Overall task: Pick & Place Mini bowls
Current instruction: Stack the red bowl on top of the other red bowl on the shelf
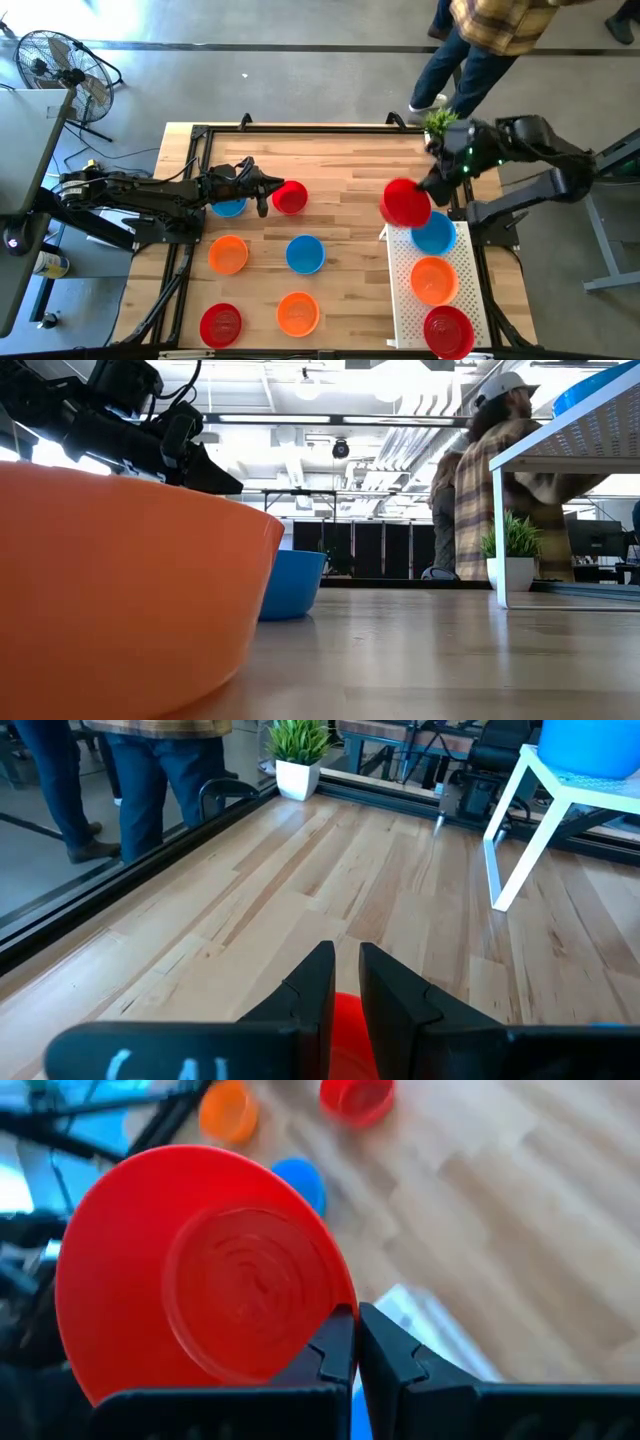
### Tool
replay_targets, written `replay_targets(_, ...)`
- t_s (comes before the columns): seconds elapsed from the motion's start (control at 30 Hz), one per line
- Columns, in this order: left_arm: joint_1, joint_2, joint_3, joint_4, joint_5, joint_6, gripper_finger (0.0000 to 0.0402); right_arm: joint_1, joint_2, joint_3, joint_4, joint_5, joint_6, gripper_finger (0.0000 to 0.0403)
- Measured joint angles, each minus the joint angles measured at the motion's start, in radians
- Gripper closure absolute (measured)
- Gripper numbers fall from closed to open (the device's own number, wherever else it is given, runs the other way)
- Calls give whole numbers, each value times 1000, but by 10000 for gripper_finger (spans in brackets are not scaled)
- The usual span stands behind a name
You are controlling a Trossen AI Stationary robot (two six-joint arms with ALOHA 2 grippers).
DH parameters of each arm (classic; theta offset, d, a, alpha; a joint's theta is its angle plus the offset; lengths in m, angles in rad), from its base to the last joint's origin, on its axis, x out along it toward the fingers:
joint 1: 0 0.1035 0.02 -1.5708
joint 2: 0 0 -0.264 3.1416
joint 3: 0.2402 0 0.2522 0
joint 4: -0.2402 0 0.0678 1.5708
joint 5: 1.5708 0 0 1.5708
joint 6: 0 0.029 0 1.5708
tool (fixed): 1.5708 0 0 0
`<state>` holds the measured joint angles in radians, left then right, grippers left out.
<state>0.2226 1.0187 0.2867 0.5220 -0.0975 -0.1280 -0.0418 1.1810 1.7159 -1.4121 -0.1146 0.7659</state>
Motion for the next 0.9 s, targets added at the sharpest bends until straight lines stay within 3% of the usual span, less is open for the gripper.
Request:
replay_targets(0.33,0,0,0,0,0,7,356,387,76,17,-64,34,361,401)
replay_targets(0.9,0,0,0,-1,0,18,356,903,154,17,-143,105,951,402)
